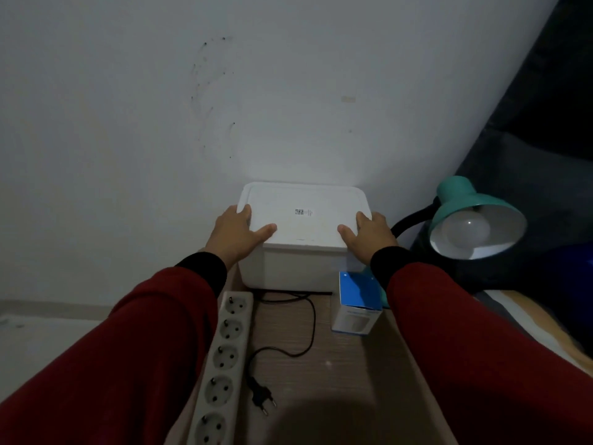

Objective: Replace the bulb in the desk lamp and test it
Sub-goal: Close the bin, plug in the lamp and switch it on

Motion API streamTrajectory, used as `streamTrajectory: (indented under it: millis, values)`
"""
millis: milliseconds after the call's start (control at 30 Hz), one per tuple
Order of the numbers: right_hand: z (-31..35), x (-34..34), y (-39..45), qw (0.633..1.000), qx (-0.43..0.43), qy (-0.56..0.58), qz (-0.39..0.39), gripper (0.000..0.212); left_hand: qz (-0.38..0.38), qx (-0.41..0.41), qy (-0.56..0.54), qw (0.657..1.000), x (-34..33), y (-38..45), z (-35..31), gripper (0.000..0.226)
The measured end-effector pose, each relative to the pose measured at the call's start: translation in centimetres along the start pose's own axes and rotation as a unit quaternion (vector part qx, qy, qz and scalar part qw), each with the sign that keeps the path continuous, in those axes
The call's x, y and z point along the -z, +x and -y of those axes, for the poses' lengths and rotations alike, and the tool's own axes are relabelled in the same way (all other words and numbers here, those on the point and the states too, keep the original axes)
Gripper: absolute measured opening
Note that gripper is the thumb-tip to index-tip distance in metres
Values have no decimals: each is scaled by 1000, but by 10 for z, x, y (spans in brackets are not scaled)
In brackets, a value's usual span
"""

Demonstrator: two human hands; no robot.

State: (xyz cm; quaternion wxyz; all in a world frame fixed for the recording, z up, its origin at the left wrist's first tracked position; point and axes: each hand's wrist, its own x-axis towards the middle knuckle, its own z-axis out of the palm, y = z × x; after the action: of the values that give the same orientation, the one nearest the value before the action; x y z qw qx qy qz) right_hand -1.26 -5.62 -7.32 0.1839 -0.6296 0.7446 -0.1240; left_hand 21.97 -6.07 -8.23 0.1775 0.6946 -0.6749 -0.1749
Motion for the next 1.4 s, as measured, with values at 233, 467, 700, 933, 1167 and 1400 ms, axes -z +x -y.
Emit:
streamTrajectory:
  millis: [233,467,700,933,1167,1400]
  values:
    - [26,30,-22,983,6,-181,34,39,60,0,198,978,28,-11,-21,56]
    - [41,47,-64,970,9,-236,50,31,48,44,167,984,60,-52,-23,42]
    - [56,38,-110,974,39,-213,61,33,41,57,188,980,74,-100,-7,34]
    - [55,-24,-152,983,86,-136,88,44,66,61,135,987,44,-142,37,52]
    - [38,-112,-194,985,37,105,133,48,75,89,-9,993,-12,-198,70,47]
    - [34,-159,-203,980,-12,175,96,57,45,126,-194,972,-43,-232,93,43]
